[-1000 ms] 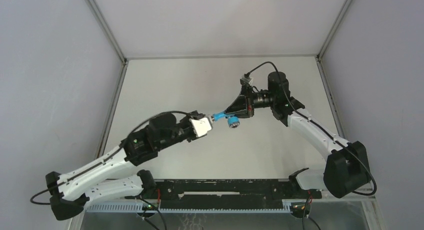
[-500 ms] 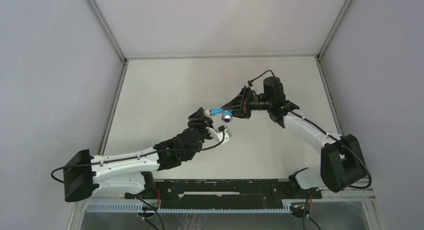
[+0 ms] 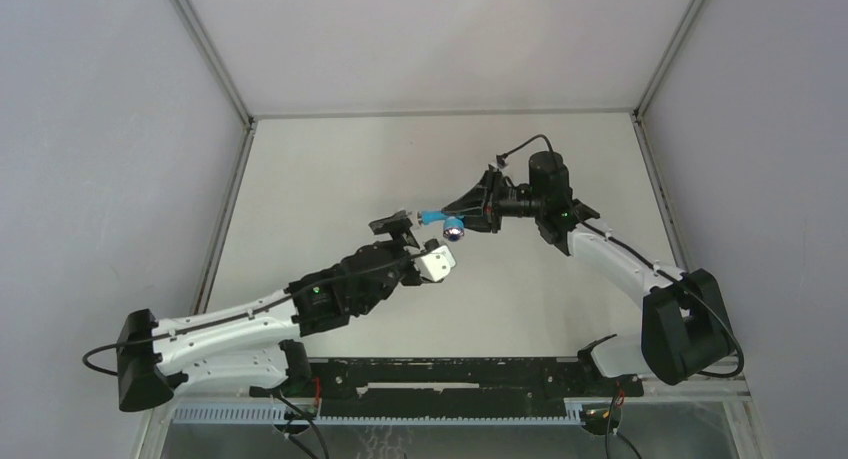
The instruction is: Install the water faucets
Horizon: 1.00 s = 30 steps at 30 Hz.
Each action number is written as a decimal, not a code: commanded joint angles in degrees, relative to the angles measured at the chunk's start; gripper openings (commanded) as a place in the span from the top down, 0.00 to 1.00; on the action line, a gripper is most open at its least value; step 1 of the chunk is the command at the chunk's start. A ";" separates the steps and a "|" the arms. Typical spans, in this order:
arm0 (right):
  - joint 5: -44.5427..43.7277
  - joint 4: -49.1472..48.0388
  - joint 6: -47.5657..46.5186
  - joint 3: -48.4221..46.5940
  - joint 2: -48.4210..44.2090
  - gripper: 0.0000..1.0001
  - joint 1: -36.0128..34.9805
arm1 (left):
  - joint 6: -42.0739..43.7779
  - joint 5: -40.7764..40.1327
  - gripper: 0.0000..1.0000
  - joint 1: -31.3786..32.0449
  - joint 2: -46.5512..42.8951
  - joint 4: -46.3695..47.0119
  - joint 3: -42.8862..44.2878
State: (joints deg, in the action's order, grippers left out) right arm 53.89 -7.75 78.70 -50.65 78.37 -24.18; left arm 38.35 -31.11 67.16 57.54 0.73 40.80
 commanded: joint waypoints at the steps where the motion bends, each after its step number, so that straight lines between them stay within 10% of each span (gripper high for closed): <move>1: -0.40 -3.83 -2.20 -2.43 -1.74 1.00 1.17 | -11.29 8.46 0.08 -2.55 -4.40 -11.53 7.35; 16: -0.04 -6.01 -17.11 -2.43 -5.13 1.00 3.62 | -57.54 55.57 0.08 -35.99 -9.71 -29.12 23.86; 24: -1.83 -9.07 -30.34 0.20 -11.67 1.00 3.59 | -107.86 75.49 0.11 -49.78 -5.59 8.47 6.92; 30: 1.27 -12.41 -29.60 0.12 -13.10 1.00 3.90 | -106.70 78.44 0.07 -49.67 -2.58 11.09 4.05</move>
State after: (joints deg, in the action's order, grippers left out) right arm 52.90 -13.13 50.65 -50.19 66.30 -20.73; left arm -61.39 41.08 17.74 55.59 1.19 45.52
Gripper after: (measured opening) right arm 0.333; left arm 0.912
